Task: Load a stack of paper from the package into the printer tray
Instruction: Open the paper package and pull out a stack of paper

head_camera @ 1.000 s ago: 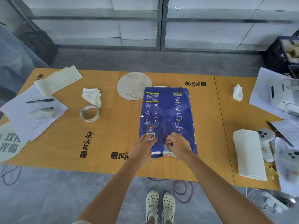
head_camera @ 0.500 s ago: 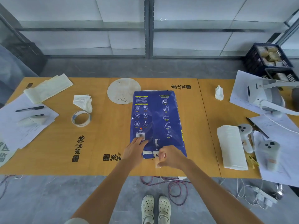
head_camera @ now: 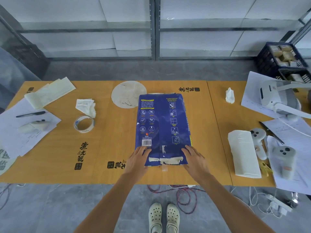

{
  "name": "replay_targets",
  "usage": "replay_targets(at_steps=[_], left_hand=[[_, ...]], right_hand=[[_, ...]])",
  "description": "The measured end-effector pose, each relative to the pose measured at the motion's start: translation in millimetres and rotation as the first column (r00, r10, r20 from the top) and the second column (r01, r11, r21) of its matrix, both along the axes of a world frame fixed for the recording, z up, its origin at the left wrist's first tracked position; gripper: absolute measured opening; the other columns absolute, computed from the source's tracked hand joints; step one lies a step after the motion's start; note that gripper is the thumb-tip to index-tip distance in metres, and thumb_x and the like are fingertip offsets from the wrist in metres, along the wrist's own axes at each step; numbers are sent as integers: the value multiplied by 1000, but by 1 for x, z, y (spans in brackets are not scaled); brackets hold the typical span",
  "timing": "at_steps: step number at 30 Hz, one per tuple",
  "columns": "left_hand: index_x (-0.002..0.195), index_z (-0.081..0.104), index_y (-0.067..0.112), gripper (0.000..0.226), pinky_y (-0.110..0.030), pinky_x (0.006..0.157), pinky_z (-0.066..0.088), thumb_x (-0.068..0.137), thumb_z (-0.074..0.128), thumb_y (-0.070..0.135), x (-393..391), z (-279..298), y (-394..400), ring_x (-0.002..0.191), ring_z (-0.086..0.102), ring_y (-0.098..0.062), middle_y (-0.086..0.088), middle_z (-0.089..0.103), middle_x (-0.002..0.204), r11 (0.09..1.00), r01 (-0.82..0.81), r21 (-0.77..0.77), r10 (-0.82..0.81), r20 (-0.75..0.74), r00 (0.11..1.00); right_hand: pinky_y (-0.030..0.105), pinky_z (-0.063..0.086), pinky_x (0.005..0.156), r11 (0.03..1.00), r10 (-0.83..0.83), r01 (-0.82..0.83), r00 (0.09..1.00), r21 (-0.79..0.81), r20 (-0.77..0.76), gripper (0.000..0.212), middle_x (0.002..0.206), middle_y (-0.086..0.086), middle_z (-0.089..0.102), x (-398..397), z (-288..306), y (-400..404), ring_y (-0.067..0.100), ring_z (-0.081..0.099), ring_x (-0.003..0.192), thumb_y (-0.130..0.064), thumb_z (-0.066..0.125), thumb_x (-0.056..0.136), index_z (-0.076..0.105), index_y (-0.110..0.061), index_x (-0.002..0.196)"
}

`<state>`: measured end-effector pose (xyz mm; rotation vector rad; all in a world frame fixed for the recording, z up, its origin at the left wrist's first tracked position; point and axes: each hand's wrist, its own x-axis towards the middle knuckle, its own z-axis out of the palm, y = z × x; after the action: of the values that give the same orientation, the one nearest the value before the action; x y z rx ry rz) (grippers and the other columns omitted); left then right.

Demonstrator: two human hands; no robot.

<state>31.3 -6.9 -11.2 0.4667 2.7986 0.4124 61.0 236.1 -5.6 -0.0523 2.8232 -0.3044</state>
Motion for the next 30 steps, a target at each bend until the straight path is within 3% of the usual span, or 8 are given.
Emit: replay_targets(at_steps=[9,12,14,17,20,23,27,30], left_hand=[[138,40,19,55,-30,100,44,85,53,8,5,-2,2,132,38,-16,2,42,140,999,-19,45,22,-55,998],[128,51,13,45,-28,85,49,85,51,2,3,-2,-4,116,51,-18,-3,54,125,963,-174,205,181,-18,983],[113,62,8,32,-24,69,45,85,50,-2,2,-1,-10,90,58,-21,-7,63,103,897,-318,307,327,23,945],[67,58,11,25,-19,46,25,89,52,2,-1,1,-20,49,38,-15,-5,51,56,716,-556,422,551,147,821],[47,35,16,47,-25,47,14,85,58,1,-9,5,-27,46,22,-13,2,31,43,557,-673,487,663,228,713],[50,43,5,38,-29,52,15,83,60,2,-16,2,-30,52,27,-17,-7,37,49,458,-757,465,704,330,629],[66,64,-4,19,-21,45,41,83,62,3,-20,-2,-32,60,57,-25,-11,63,65,284,-830,481,738,443,509],[70,65,8,14,-29,60,54,83,63,2,-23,-4,-32,71,66,-29,-7,67,76,182,-858,481,733,515,444]], right_hand=[[28,37,104,999,38,-38,998,-8,42,53,156,4,24,7,-3,5,16,21,144,-14,33,95,21,-12,147],[32,45,61,956,-206,186,976,-227,-65,37,108,15,69,6,3,5,30,65,88,-8,42,92,55,-13,127],[32,32,47,889,-344,287,933,-356,-109,19,55,9,61,5,6,11,24,48,45,-8,51,90,70,-13,91],[28,18,44,773,-528,441,846,-455,-77,50,39,-7,29,1,8,21,11,22,40,-12,63,85,33,-22,46],[28,13,48,670,-624,516,781,-534,-30,53,41,-4,26,-3,6,30,12,19,45,-13,67,81,29,-16,45],[28,13,49,584,-685,567,729,-581,23,46,44,1,27,-6,0,34,14,20,47,-15,67,81,35,-10,48],[26,16,48,481,-749,649,653,-590,108,45,43,3,31,-11,-5,37,16,26,46,-17,66,81,39,-5,47],[27,33,50,366,-788,719,577,-590,214,38,51,15,51,-14,-10,40,23,47,55,-20,65,82,57,8,57]])
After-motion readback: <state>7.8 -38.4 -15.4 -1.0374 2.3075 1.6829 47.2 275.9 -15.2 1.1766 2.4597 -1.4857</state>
